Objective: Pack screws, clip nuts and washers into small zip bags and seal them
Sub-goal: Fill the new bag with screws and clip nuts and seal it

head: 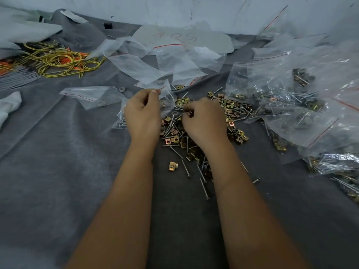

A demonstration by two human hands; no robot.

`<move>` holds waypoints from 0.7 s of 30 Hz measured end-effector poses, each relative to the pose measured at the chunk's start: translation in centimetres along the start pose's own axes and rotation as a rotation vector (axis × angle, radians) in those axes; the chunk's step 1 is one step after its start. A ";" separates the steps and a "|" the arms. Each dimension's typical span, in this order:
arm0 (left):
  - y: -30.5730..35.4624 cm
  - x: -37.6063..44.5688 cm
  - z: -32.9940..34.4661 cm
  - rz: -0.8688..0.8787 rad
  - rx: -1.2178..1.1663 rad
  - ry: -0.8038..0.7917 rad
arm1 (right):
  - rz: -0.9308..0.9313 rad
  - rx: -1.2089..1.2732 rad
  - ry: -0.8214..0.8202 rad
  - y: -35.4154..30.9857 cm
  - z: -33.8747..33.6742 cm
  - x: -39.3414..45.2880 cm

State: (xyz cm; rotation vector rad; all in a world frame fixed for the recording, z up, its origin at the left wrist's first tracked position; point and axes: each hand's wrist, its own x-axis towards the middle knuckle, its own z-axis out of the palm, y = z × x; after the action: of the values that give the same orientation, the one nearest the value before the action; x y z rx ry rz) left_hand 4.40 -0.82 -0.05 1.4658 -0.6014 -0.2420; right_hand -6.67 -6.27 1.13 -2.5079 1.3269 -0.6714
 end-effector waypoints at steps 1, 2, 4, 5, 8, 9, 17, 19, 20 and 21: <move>0.0 0.0 0.0 -0.004 -0.008 -0.008 | -0.012 -0.031 -0.009 0.0 0.0 -0.1; -0.1 0.0 0.0 -0.007 -0.012 -0.015 | -0.025 -0.050 -0.005 -0.1 0.0 -0.1; -0.2 0.0 -0.1 -0.009 -0.012 -0.025 | -0.043 -0.060 -0.001 -0.2 0.0 -0.1; -0.2 0.0 -0.1 -0.008 -0.009 -0.029 | -0.046 -0.056 -0.008 -0.2 -0.1 -0.1; -0.2 0.0 -0.2 -0.012 -0.013 -0.039 | -0.030 -0.005 -0.024 0.0 -0.2 -0.2; -0.1 0.0 -0.2 -0.012 -0.014 -0.040 | -0.021 0.022 -0.021 0.1 -0.2 -0.2; -0.1 -0.3 -0.1 -0.001 0.031 -0.094 | -0.023 0.381 0.252 -0.7 -0.3 -0.3; 0.0 -0.5 -0.1 0.024 0.056 -0.103 | -0.066 0.465 0.236 -1.1 -0.3 -0.4; 0.1 -0.6 -0.1 0.030 0.060 -0.109 | -0.087 0.477 0.206 -1.2 -0.3 -0.4; 0.2 -0.6 -0.2 0.030 0.060 -0.111 | -0.099 0.482 0.177 -1.2 -0.3 -0.4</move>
State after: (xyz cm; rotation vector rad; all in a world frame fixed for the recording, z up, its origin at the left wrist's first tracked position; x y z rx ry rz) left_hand 3.95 -0.32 0.01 1.5072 -0.7248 -0.2854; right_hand -6.11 -5.26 1.72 -2.1668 0.9482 -1.1067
